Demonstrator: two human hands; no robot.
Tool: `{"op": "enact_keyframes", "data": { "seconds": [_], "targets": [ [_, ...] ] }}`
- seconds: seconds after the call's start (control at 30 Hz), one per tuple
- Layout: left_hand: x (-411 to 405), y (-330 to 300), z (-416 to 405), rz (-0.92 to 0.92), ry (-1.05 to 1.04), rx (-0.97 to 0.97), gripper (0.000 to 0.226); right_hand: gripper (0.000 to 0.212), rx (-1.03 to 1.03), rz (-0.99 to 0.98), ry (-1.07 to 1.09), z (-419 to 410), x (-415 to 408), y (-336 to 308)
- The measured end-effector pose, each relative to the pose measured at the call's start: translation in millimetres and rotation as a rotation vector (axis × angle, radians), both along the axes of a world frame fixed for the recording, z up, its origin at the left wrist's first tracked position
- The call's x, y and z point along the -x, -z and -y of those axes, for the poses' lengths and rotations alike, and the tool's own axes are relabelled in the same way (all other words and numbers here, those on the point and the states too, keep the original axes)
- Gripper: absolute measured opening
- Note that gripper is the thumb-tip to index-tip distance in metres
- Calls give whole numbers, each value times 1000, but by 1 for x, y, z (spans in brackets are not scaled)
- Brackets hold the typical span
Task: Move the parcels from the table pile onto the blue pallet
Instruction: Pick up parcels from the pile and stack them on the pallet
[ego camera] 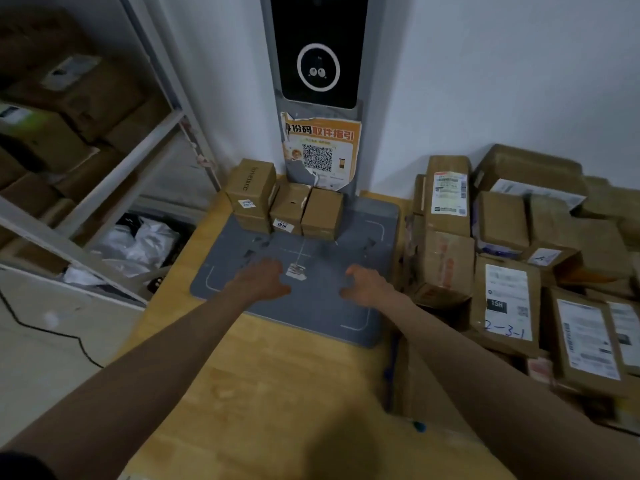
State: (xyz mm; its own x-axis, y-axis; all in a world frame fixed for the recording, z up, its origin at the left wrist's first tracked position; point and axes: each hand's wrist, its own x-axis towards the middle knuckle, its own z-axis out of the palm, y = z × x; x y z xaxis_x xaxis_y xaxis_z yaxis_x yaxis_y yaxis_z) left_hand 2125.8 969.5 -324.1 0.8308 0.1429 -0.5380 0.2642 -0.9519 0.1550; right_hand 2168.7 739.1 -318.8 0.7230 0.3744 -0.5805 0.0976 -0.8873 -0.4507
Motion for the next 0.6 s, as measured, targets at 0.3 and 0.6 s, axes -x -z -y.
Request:
{"op": "enact_keyframes", "data": {
  "seconds": [0.3, 0.6],
  "targets": [
    [-80, 32, -42, 189, 2, 88, 68, 53, -36, 114, 146, -56, -67, 36],
    [-141, 61, -45, 213, 94, 91, 95, 66, -10, 177, 91, -104, -131, 68]
  ]
}}
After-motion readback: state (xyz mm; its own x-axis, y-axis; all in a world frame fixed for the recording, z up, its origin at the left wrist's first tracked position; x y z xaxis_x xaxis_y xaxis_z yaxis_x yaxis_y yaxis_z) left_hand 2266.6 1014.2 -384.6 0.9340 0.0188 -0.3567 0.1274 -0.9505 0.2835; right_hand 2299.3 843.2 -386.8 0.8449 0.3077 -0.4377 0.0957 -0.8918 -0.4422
